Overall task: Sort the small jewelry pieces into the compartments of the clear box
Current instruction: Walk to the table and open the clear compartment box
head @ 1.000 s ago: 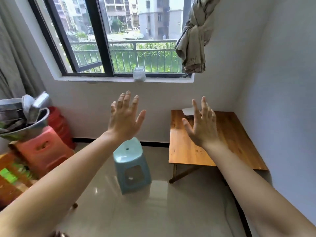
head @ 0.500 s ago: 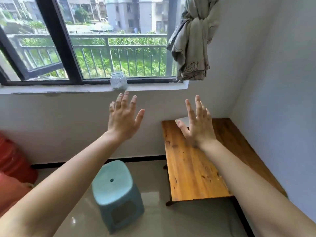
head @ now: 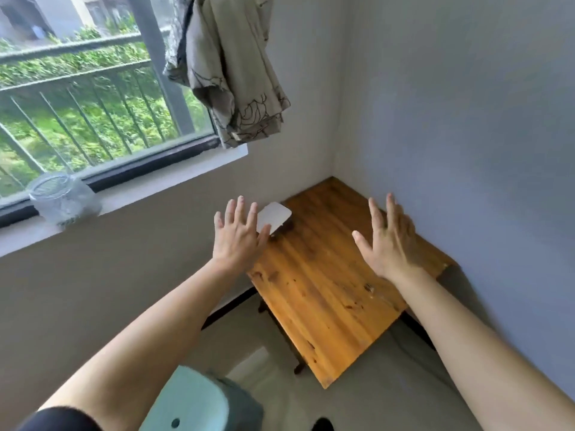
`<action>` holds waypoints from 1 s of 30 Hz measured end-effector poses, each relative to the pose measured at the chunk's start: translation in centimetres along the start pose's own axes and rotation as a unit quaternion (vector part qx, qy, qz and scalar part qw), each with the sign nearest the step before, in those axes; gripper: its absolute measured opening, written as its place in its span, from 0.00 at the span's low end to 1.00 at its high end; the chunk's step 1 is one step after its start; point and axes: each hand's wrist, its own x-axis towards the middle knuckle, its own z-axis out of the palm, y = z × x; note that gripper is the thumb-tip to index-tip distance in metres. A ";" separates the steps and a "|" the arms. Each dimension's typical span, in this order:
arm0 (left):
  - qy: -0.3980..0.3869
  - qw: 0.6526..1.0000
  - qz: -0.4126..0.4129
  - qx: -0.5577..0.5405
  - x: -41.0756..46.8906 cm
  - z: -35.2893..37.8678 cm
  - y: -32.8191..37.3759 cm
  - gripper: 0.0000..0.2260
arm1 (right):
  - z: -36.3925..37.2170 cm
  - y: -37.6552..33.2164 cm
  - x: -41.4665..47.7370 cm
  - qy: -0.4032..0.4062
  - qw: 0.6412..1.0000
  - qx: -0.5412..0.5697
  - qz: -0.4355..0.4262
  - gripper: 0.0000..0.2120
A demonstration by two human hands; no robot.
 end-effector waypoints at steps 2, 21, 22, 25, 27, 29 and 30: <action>-0.011 1.000 0.015 0.000 2.0 1.3 1.0 0.30 | 1.2 1.2 1.2 -0.007 1.000 0.000 0.020 0.38; -0.071 0.996 0.052 -0.002 19.3 10.3 -1.9 0.30 | 11.4 0.4 16.0 -0.078 0.993 0.031 0.085 0.38; -0.084 0.995 0.060 -0.006 20.7 11.7 -2.0 0.31 | 12.3 0.6 16.4 -0.078 0.991 0.030 0.101 0.38; -0.140 0.986 0.085 -0.010 24.9 16.7 -1.8 0.32 | 15.2 1.3 17.6 -0.081 0.986 0.022 0.147 0.39; -0.185 0.978 0.099 -0.011 27.4 20.2 -1.6 0.32 | 17.5 1.6 18.3 -0.083 0.979 0.022 0.187 0.39; -0.225 0.967 0.117 -0.006 29.6 23.7 -1.6 0.32 | 20.1 1.5 19.0 -0.094 0.967 0.024 0.236 0.39; -0.242 0.962 0.126 -0.001 30.4 25.3 -1.8 0.32 | 21.6 1.3 19.2 -0.105 0.960 0.027 0.257 0.38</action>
